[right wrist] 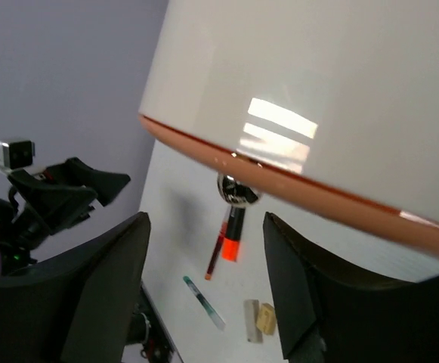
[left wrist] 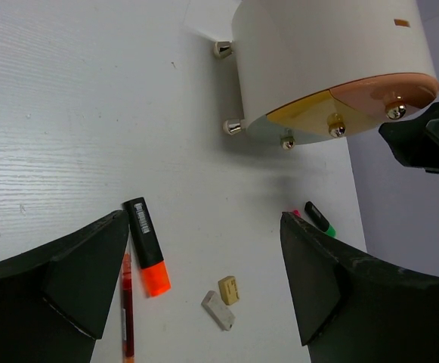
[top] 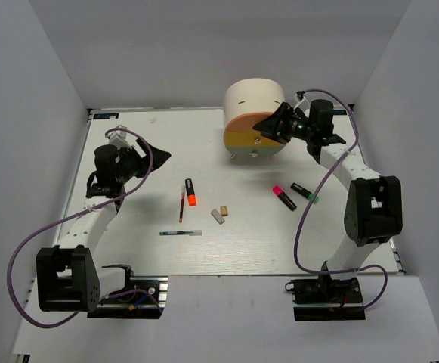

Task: Sort the stationery into containers
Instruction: Open the drawer

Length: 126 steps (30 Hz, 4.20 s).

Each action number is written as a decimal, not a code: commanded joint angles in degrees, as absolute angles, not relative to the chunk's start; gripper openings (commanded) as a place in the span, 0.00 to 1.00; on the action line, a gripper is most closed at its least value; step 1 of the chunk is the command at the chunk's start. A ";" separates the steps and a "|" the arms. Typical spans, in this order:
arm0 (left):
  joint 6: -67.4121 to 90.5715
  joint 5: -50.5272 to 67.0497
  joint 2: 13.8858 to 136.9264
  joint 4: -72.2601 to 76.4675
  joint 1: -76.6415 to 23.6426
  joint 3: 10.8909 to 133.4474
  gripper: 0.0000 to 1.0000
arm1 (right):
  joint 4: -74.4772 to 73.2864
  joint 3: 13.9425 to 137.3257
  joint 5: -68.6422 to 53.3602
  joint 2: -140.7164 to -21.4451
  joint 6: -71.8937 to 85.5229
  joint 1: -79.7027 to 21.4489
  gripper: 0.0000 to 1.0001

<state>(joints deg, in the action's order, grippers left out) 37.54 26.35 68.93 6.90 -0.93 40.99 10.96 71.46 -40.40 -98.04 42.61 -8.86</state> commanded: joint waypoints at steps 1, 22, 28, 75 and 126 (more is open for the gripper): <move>37.27 26.37 67.32 6.77 -1.23 40.78 0.91 | 16.87 75.84 -36.48 -98.61 50.88 -9.93 0.66; 39.37 27.42 72.06 10.81 -1.76 40.25 0.91 | 9.67 75.68 -25.58 -99.05 53.18 -11.51 0.23; 40.42 29.36 77.24 10.81 -3.60 42.36 0.89 | 10.90 71.72 -26.80 -96.43 53.88 -11.25 0.16; 39.90 26.10 78.49 7.91 -9.58 43.86 0.89 | 16.52 73.12 -16.35 -100.81 65.04 -13.36 0.49; 34.99 20.21 84.90 -0.34 -15.82 49.48 0.89 | 22.50 51.42 -25.66 -84.11 61.08 -9.58 0.75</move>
<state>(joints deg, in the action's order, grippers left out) 37.36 22.37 85.65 2.46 -15.29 46.92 18.61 51.96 -25.45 -85.41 61.63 -10.07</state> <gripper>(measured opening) 0.887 0.735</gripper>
